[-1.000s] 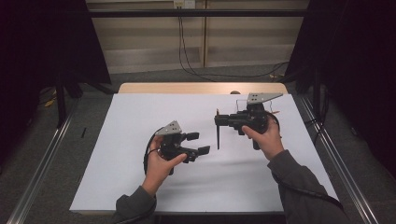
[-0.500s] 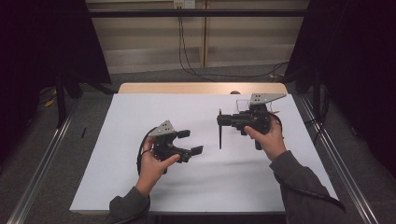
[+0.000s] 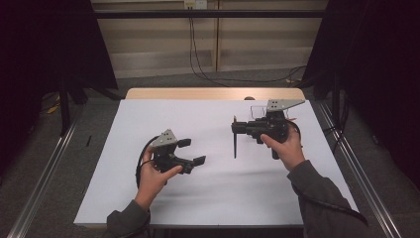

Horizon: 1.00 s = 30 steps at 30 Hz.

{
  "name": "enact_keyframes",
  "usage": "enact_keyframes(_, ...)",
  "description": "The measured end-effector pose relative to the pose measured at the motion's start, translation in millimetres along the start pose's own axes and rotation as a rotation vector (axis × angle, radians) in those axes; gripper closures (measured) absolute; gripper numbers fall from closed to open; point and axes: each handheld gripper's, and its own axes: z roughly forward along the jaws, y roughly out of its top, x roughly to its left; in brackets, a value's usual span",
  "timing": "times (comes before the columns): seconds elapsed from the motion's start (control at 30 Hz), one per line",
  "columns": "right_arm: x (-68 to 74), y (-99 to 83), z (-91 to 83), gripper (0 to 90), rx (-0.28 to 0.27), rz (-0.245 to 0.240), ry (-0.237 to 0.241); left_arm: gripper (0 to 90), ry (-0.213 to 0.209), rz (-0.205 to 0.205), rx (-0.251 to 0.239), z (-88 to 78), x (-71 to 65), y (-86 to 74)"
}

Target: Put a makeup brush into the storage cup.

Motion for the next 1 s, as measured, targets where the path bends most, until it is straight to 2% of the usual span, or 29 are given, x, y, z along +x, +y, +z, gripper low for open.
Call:
enact_keyframes(0.3, -0.5, -0.2, -1.2, 84.5, -0.002, -0.006, -0.006, 8.0, 0.033, 0.011, 0.034, -8.8, 4.3, -3.5)
enact_keyframes(0.47, -1.0, 0.3, -3.2, 84.5, -0.003, -0.008, -0.007, 7.9, 0.044, 0.009, 0.034, -12.8, 6.7, -4.5)
enact_keyframes(0.57, -1.9, -0.3, -4.8, 84.5, -0.004, -0.007, -0.009, 7.8, 0.057, 0.013, 0.055, -14.7, 7.4, -5.4)
enact_keyframes(0.8, -3.2, -1.8, -7.4, 84.5, -0.007, -0.011, -0.019, 7.4, 0.062, 0.014, 0.067, -18.8, 9.8, -8.1)
enact_keyframes(1.0, -4.6, -1.4, -10.0, 84.5, -0.014, -0.011, -0.023, 7.4, 0.084, 0.011, 0.068, -25.2, 12.0, -9.5)
